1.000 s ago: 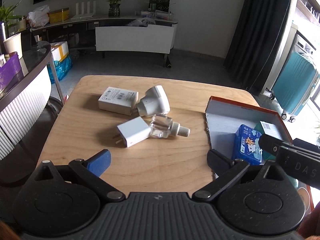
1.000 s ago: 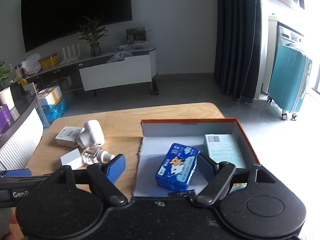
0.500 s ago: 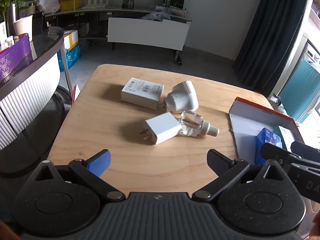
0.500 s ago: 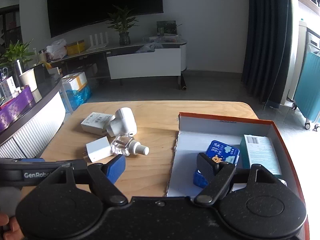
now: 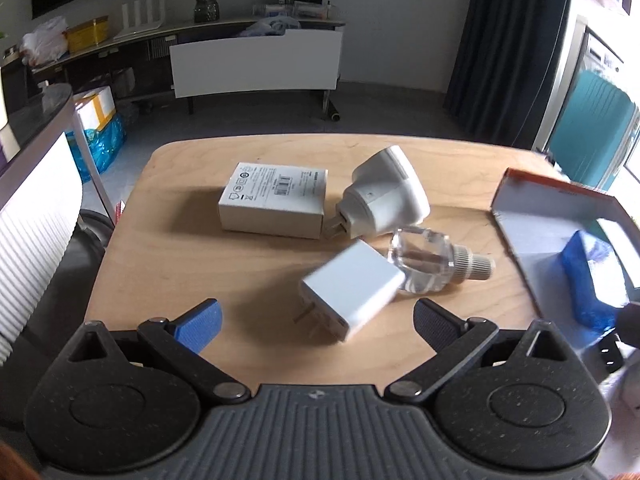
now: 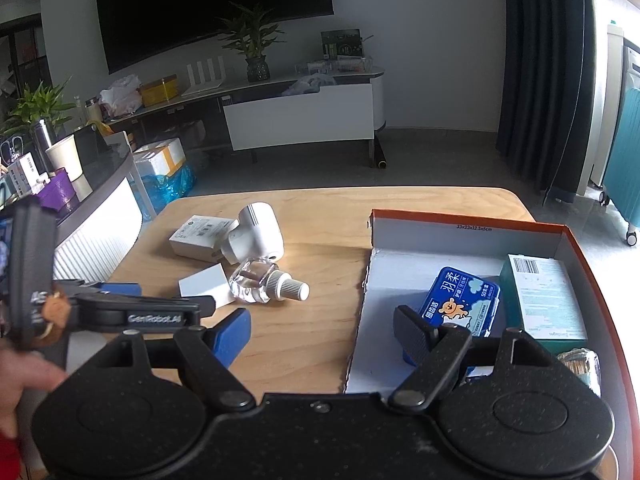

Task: Organize rigid objects
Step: 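Move left tool to white plug adapter while right tool approaches glass bottle, then close left tool on white plug adapter while right tool grips glass bottle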

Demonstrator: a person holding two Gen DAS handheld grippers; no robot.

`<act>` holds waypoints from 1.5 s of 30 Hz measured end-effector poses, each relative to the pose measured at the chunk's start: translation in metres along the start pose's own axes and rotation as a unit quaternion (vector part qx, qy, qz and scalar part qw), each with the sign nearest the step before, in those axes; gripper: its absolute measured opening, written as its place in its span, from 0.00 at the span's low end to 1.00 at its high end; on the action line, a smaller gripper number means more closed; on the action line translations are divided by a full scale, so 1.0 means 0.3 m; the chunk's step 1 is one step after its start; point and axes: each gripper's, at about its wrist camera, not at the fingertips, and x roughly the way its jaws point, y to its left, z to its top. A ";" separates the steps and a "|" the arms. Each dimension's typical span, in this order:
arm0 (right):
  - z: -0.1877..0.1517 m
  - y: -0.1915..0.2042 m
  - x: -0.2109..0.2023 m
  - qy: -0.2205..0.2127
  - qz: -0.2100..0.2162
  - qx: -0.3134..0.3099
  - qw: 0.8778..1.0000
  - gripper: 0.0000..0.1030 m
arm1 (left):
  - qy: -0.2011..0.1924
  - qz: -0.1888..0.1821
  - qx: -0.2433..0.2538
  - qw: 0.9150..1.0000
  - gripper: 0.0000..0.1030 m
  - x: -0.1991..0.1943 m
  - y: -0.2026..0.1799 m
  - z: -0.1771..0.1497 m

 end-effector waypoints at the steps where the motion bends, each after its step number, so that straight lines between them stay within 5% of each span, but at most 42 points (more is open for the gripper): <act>1: -0.001 -0.003 0.003 0.000 0.000 0.002 1.000 0.89 | 0.002 -0.001 0.003 1.000 1.00 0.017 0.003 0.004; 7: 0.004 -0.024 0.023 0.005 0.003 0.013 1.000 0.89 | 0.003 0.009 0.045 0.999 1.00 0.088 0.010 0.016; 12: 0.009 -0.026 0.042 0.004 0.007 0.016 1.000 0.89 | -0.005 0.011 -0.001 1.000 0.97 0.080 0.063 0.034; 15: 0.017 -0.019 0.066 0.009 0.017 0.014 1.000 0.89 | -0.007 0.008 0.029 1.000 0.90 0.071 0.025 0.020; 18: 0.027 -0.004 0.099 0.017 0.030 0.005 0.999 0.89 | -0.024 0.006 0.037 0.999 0.72 0.062 -0.010 0.012; 21: 0.046 0.025 0.134 0.029 0.046 -0.023 0.998 0.89 | -0.034 -0.003 0.033 0.999 0.39 0.057 -0.010 0.023; 31: 0.120 0.138 0.329 0.078 0.107 -0.157 0.979 0.90 | -0.030 -0.012 -0.010 0.999 0.40 -0.003 0.057 0.003; 40: 0.133 0.174 0.523 0.133 0.120 -0.195 0.964 0.88 | -0.037 -0.022 -0.048 0.998 0.40 -0.056 0.083 -0.031; 41: 0.127 0.174 0.526 0.128 0.128 -0.189 0.965 0.86 | -0.036 -0.020 -0.051 0.998 0.40 -0.053 0.083 -0.035; 43: 0.121 0.187 0.519 0.119 0.124 -0.183 0.968 0.63 | -0.033 -0.017 -0.055 0.998 0.40 -0.053 0.086 -0.038; 45: 0.120 0.197 0.507 0.121 0.116 -0.168 0.971 0.60 | -0.035 -0.013 -0.058 0.998 0.40 -0.060 0.090 -0.041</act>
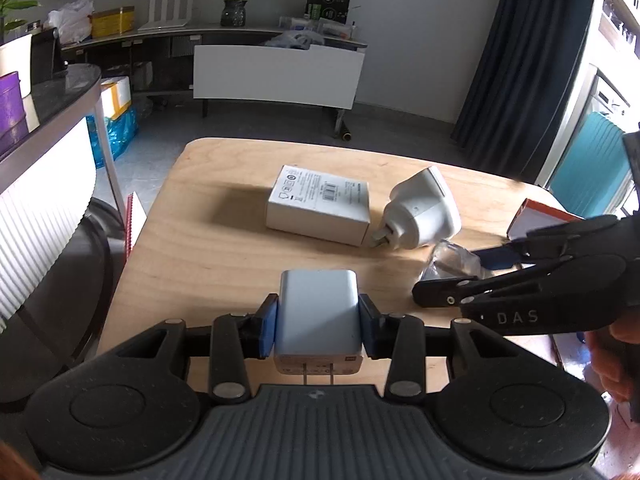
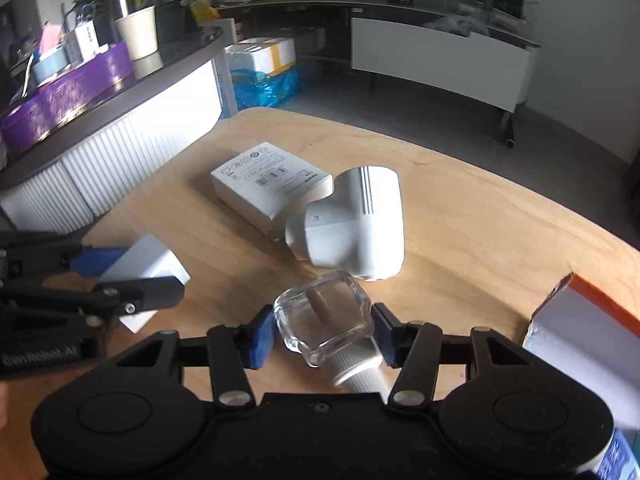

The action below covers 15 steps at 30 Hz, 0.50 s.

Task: Organize rigid objects
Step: 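Close left tool on white plug adapter while right tool grips glass bottle, then carry white plug adapter with left tool while right tool carries glass bottle over box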

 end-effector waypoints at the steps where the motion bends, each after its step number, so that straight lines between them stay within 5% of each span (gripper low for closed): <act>1: -0.003 0.010 -0.003 0.001 -0.005 0.002 1.000 0.60 | -0.003 0.002 -0.002 1.000 0.40 -0.006 -0.001 0.001; 15: -0.101 0.097 -0.304 -0.079 -0.037 0.069 0.994 0.60 | -0.035 0.006 -0.024 0.999 0.40 -0.188 -0.063 -0.010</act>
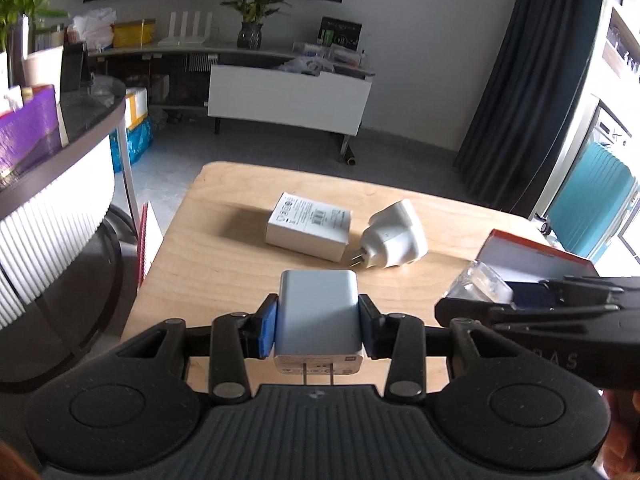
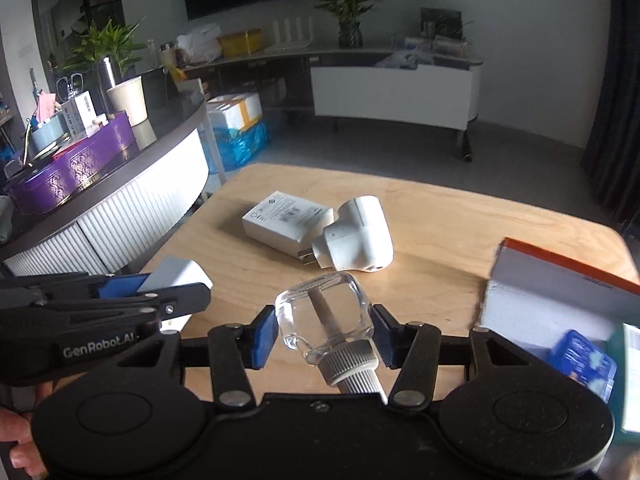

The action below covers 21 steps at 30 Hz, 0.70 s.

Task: Organize rigid objects
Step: 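Carry white plug adapter with left tool while right tool carries glass bottle over box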

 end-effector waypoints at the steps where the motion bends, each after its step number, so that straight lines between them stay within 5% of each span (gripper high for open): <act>1: -0.008 0.007 -0.023 -0.005 -0.005 -0.001 1.000 0.60 | -0.003 0.000 0.003 1.000 0.40 -0.016 -0.012 0.000; 21: -0.170 0.052 -0.341 -0.055 -0.039 0.029 0.997 0.60 | -0.024 0.006 0.022 0.999 0.40 -0.229 -0.134 -0.078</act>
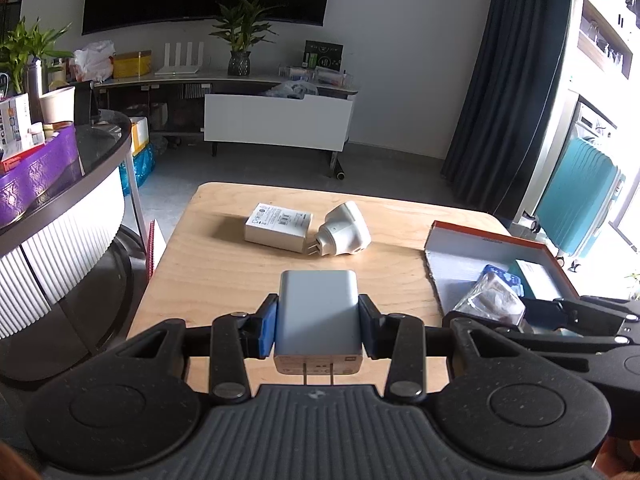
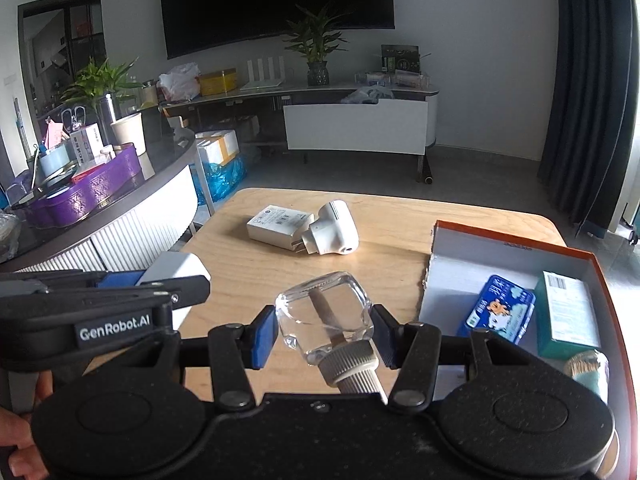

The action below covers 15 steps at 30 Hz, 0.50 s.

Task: Organize rigid objects
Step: 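Carry white plug adapter with left tool while right tool carries glass bottle over box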

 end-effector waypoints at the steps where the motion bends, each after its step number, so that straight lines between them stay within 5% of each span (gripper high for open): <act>1: -0.005 -0.002 -0.009 -0.002 -0.002 0.001 1.000 0.60 | 0.000 -0.001 0.000 1.000 0.40 -0.004 -0.004 -0.002; 15: -0.050 -0.045 -0.129 -0.027 -0.026 0.015 0.999 0.60 | -0.003 -0.026 0.010 1.000 0.40 -0.057 -0.092 -0.040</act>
